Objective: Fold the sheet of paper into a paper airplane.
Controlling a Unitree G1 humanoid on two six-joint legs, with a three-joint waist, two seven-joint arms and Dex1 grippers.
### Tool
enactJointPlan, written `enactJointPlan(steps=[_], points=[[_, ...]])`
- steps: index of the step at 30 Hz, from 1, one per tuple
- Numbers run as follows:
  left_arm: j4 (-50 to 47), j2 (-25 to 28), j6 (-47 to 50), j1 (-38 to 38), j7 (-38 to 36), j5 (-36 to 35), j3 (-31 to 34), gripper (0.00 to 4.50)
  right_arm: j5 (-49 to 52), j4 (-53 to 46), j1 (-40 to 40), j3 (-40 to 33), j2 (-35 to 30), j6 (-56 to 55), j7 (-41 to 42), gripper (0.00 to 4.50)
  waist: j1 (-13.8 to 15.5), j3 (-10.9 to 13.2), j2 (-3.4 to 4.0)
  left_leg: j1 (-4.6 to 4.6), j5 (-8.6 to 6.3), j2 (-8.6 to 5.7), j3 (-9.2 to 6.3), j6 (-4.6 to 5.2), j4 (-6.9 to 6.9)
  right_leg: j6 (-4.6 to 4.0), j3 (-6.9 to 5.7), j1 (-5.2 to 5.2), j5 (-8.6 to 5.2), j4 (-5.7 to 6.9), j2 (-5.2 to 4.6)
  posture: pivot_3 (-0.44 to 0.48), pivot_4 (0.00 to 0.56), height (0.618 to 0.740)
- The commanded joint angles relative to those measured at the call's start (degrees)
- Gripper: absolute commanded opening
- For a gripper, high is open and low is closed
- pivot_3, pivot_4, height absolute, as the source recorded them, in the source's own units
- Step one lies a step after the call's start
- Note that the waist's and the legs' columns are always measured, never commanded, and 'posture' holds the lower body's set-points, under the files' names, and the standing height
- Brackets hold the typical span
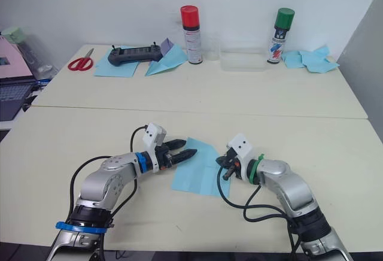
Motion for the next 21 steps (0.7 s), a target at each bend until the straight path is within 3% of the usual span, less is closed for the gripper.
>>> enactJointPlan(steps=[1, 7, 21], points=[[-3.18, 1.01, -0.44, 0.06, -1.79, -0.76, -0.24, 2.08, -1.05, 1.73, -0.58, 0.72, 0.47, 0.44, -0.41, 0.00, -0.06, 0.00, 0.00, 0.00, 0.00, 0.00, 0.00, 0.00, 0.00, 0.00, 0.00, 0.00, 0.00, 0.00, 0.00, 0.000, 0.150, 0.740], [-3.83, 2.36, -1.97, 0.31, -1.51, 2.02, -1.43, 0.12, -1.08, 2.16, -1.40, 0.71, 1.17, -0.14, -0.38, 0.00, -0.06, 0.00, 0.00, -0.01, 0.00, 0.00, 0.00, 0.00, -0.01, 0.00, 0.01, -0.01, 0.00, 0.00, 0.00, 0.000, 0.150, 0.740], [-4.83, 6.50, -13.48, 0.99, -6.40, 10.83, -9.65, 0.02, -1.08, 2.17, -1.16, 0.75, 1.30, -0.18, -0.36, 0.00, -0.04, 0.01, 0.00, -0.02, 0.00, 0.00, 0.05, 0.00, -0.03, -0.01, 0.04, -0.04, -0.01, -0.01, 0.00, 0.000, 0.150, 0.740]])
